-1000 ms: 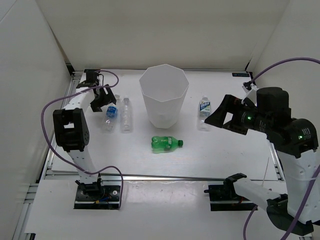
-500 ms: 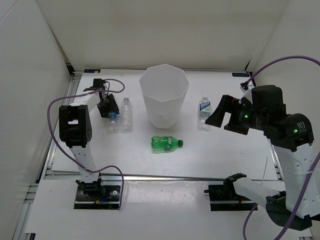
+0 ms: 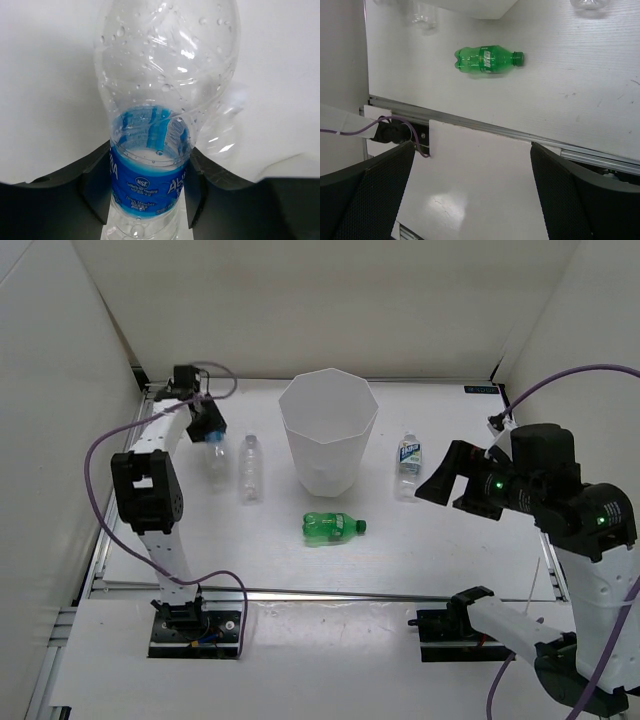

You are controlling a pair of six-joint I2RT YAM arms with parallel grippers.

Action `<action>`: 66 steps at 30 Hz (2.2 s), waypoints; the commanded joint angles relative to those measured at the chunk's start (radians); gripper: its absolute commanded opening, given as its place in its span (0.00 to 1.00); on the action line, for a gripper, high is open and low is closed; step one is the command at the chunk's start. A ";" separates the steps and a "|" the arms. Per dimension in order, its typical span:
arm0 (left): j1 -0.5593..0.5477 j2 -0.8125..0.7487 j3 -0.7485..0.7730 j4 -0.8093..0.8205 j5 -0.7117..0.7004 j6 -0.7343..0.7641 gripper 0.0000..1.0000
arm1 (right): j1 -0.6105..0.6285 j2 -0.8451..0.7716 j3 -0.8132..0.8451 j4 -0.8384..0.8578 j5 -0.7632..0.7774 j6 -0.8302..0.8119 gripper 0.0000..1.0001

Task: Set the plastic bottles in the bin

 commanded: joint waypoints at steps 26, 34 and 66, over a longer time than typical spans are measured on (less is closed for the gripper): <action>-0.501 -0.170 0.586 0.088 0.215 -0.259 0.48 | 0.002 -0.089 -0.086 0.017 -0.041 0.081 1.00; -0.544 -0.198 0.541 0.088 0.197 -0.225 1.00 | 0.002 -0.052 -0.105 -0.066 0.185 0.127 1.00; -0.619 -1.034 0.135 -0.480 -0.363 -0.342 1.00 | -0.159 1.227 0.259 0.252 0.292 -0.084 1.00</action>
